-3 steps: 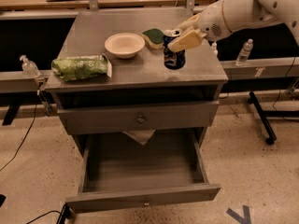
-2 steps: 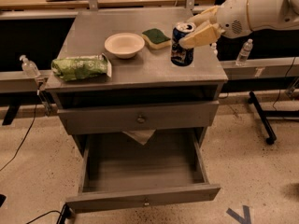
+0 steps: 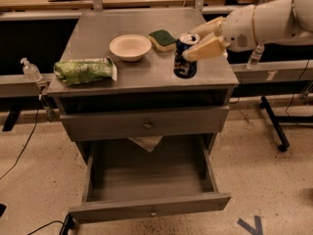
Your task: Place pepsi can into middle drawer
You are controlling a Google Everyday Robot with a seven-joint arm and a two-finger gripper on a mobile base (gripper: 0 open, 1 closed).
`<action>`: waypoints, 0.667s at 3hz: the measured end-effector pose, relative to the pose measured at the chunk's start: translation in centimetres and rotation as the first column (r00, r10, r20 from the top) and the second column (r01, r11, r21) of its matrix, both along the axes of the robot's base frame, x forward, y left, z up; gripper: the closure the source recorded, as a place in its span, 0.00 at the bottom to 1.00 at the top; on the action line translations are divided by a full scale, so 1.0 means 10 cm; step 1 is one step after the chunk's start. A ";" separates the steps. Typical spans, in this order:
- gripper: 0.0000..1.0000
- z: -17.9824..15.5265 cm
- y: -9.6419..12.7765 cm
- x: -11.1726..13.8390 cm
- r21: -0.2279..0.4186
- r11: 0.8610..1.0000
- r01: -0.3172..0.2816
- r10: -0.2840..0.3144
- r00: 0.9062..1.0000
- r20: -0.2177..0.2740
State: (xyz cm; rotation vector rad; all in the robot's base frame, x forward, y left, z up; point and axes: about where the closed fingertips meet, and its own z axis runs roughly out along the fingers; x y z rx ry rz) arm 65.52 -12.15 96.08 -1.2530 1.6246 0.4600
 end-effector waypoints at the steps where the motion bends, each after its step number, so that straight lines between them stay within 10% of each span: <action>1: 1.00 -0.20 0.24 -0.39 0.064 0.997 -0.039 0.037 0.999 0.028; 2: 1.00 -0.53 0.44 -0.60 0.062 0.995 -0.078 0.079 0.997 -0.023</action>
Offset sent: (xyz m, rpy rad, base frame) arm -0.0302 0.0181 -0.0157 0.0532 -0.0232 0.0304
